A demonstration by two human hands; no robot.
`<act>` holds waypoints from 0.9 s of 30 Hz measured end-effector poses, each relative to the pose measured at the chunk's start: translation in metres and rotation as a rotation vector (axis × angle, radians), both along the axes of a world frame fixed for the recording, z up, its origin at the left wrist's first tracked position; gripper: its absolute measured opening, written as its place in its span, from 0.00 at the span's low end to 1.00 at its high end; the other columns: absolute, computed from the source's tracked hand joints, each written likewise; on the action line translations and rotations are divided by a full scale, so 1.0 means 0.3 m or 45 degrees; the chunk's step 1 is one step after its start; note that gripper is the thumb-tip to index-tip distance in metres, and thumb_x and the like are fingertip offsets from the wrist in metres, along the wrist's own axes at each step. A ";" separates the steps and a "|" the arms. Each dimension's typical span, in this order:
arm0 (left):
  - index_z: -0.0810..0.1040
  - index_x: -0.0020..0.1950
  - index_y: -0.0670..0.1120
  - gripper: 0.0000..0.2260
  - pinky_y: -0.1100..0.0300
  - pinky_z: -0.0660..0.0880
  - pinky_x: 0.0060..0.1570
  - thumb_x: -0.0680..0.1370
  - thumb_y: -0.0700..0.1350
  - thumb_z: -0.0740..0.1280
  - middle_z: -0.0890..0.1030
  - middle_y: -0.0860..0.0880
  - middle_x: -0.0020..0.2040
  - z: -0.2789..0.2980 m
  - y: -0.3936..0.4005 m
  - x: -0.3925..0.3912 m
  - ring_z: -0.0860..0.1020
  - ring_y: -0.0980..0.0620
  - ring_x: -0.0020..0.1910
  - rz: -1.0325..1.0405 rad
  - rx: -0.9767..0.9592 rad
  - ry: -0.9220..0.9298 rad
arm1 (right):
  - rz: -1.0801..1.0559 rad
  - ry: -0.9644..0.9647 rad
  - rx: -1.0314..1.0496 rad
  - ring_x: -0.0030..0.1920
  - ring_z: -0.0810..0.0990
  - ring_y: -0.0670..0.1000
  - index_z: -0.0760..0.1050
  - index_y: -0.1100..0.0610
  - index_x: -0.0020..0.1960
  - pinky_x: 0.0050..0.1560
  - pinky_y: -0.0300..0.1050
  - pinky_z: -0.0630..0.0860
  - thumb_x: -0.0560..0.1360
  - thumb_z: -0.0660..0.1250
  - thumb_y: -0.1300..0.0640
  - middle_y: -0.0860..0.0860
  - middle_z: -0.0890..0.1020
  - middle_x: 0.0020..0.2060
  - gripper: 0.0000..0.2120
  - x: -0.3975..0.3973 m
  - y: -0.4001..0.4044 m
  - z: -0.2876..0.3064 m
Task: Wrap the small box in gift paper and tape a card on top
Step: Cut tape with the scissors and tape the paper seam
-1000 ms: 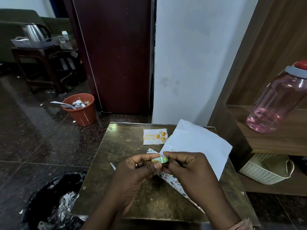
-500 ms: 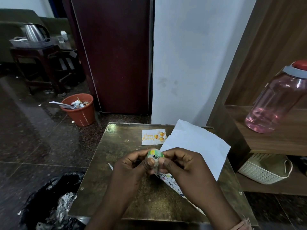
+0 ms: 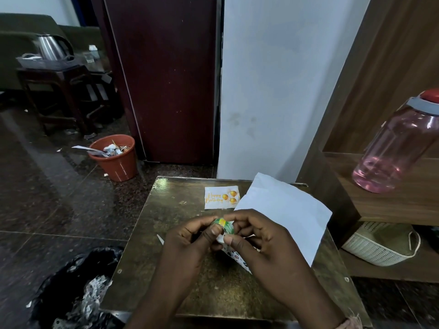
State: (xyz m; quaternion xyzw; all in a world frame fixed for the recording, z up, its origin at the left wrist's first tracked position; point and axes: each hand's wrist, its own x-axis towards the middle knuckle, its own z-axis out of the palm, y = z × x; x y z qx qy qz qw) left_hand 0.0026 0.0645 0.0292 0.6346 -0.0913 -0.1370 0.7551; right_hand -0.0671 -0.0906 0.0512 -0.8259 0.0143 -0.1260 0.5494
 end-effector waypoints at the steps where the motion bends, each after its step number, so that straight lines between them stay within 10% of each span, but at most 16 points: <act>1: 0.86 0.54 0.44 0.09 0.64 0.79 0.39 0.75 0.40 0.72 0.88 0.44 0.47 -0.001 0.000 0.001 0.85 0.51 0.42 -0.004 0.013 -0.007 | 0.012 0.014 -0.013 0.50 0.82 0.49 0.79 0.42 0.58 0.52 0.53 0.82 0.78 0.72 0.57 0.45 0.82 0.47 0.13 -0.001 -0.002 0.000; 27: 0.88 0.50 0.39 0.14 0.60 0.81 0.37 0.73 0.47 0.72 0.84 0.36 0.40 -0.006 -0.021 -0.012 0.83 0.49 0.35 -0.054 -0.151 0.218 | -0.041 -0.060 0.093 0.37 0.85 0.53 0.76 0.48 0.50 0.42 0.63 0.82 0.78 0.72 0.55 0.48 0.83 0.39 0.06 0.009 0.013 -0.015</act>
